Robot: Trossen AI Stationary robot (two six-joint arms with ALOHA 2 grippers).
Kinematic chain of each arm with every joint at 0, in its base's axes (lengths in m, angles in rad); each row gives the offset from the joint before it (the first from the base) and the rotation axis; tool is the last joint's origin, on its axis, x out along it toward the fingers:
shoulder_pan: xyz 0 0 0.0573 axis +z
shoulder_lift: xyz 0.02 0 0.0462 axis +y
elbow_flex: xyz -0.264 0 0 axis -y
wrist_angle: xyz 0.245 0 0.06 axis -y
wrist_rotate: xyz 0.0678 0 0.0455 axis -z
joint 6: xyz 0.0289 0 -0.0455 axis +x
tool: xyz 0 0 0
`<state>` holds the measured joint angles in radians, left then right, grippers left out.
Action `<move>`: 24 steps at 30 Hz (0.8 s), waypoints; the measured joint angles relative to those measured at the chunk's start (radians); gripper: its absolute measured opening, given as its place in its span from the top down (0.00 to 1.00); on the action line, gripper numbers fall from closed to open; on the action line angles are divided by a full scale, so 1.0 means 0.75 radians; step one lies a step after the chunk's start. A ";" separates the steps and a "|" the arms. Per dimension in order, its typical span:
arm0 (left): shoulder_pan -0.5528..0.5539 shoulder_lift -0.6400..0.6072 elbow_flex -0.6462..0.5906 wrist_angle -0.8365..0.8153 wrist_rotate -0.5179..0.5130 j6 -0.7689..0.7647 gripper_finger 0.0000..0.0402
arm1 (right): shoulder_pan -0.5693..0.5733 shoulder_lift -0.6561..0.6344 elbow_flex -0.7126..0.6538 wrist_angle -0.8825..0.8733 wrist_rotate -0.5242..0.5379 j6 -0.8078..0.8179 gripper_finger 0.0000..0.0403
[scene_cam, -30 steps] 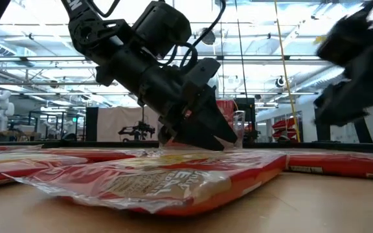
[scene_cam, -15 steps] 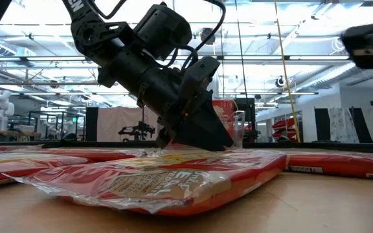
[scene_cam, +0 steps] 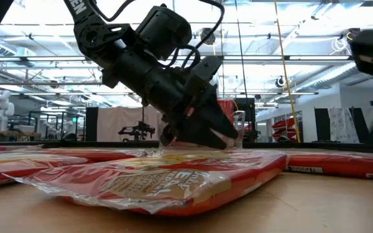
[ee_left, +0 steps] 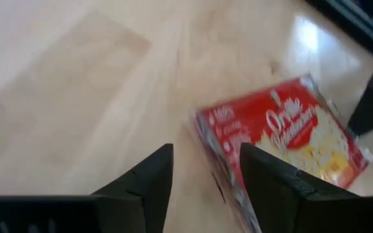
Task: Sort popcorn bags into baskets
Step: Put the red popcorn bag into the transparent bin
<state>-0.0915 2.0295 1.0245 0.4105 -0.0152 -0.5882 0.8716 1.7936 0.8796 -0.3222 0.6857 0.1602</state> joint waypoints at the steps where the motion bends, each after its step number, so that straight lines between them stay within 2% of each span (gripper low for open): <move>1: 0.005 -0.001 0.000 0.008 -0.001 -0.002 0.53 | 0.000 0.013 -0.001 0.010 0.051 -0.032 0.53; 4: 0.016 -0.001 0.000 0.005 0.021 -0.139 0.51 | -0.003 0.040 -0.001 0.030 0.132 -0.099 0.55; 8: 0.030 -0.002 0.000 -0.061 0.086 -0.309 0.47 | -0.021 0.041 -0.003 0.031 0.139 -0.118 0.57; 18: 0.057 -0.005 0.002 -0.081 0.281 -0.296 0.18 | -0.056 0.042 -0.005 0.048 0.177 -0.182 0.58; 21: 0.049 -0.005 0.002 -0.079 0.306 -0.292 0.15 | -0.079 0.043 -0.005 0.077 0.177 -0.255 0.58; 24: 0.038 -0.004 0.001 -0.065 0.346 -0.303 0.18 | -0.108 0.043 -0.005 0.103 0.177 -0.315 0.58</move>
<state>-0.0627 2.0263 1.0252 0.3619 0.2440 -0.8155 0.7907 1.8259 0.8757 -0.2449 0.8185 -0.0757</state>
